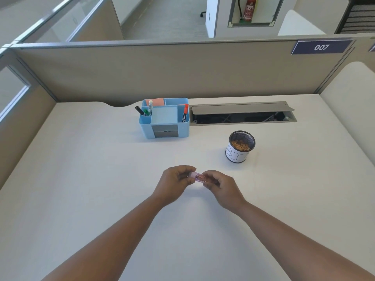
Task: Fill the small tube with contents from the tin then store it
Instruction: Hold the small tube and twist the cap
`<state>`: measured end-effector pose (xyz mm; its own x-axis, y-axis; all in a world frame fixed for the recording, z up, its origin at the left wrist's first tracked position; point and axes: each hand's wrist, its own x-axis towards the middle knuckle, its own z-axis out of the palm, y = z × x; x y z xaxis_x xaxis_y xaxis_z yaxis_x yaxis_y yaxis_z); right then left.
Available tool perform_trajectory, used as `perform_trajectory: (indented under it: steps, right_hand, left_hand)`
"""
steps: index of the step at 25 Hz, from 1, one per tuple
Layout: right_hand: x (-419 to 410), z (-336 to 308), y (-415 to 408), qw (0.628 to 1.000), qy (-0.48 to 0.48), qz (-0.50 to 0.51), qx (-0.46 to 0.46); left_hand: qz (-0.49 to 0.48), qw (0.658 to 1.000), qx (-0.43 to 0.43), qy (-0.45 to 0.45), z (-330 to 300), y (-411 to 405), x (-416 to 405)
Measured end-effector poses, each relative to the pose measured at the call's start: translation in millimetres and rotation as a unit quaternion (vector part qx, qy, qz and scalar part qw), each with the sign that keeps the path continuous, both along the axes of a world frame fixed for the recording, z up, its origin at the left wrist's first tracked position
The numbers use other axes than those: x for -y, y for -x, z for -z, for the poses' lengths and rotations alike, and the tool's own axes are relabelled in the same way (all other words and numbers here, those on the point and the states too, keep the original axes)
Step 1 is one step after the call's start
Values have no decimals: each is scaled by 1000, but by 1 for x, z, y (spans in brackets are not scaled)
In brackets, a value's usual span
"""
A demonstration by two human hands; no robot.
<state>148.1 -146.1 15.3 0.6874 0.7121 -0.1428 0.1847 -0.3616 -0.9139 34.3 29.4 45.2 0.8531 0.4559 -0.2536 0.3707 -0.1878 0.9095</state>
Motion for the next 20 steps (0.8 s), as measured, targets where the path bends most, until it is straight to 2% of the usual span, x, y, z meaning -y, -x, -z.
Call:
perform_trajectory:
  steps: [20]
  right_hand:
    - [-1,-7,0,996,-33,23,-77]
  left_hand:
    - [33,998,-4,-46,-19,-3,-11]
